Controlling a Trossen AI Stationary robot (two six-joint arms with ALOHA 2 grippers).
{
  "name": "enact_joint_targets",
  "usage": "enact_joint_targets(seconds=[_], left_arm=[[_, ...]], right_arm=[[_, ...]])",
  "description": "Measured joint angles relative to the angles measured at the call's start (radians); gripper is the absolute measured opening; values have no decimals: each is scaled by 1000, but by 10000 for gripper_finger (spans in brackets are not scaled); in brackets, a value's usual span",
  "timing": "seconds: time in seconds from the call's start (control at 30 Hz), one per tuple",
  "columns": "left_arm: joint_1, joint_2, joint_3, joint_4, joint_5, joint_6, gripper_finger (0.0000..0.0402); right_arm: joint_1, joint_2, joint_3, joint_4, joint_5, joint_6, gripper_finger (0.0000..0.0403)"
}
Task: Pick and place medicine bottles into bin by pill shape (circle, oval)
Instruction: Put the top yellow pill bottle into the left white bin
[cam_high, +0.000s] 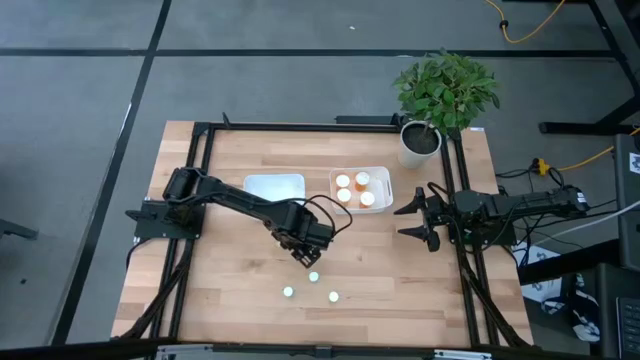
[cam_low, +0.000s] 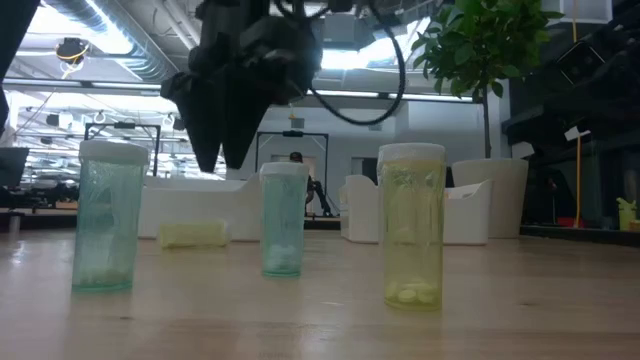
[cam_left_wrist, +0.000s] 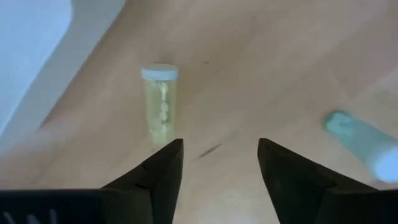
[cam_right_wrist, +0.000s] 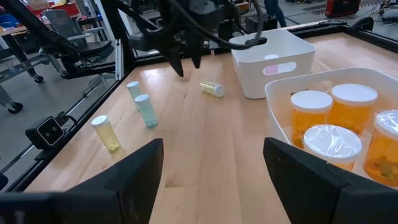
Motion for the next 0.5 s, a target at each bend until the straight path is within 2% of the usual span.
enact_joint_targets(seconds=[0.23, 0.5], left_arm=[[17, 0, -62, 19, -19, 108, 247], [13, 0, -146, 95, -39, 133, 246]], right_arm=[[0, 0, 0, 0, 0, 0, 279], [0, 0, 0, 0, 0, 0, 279]])
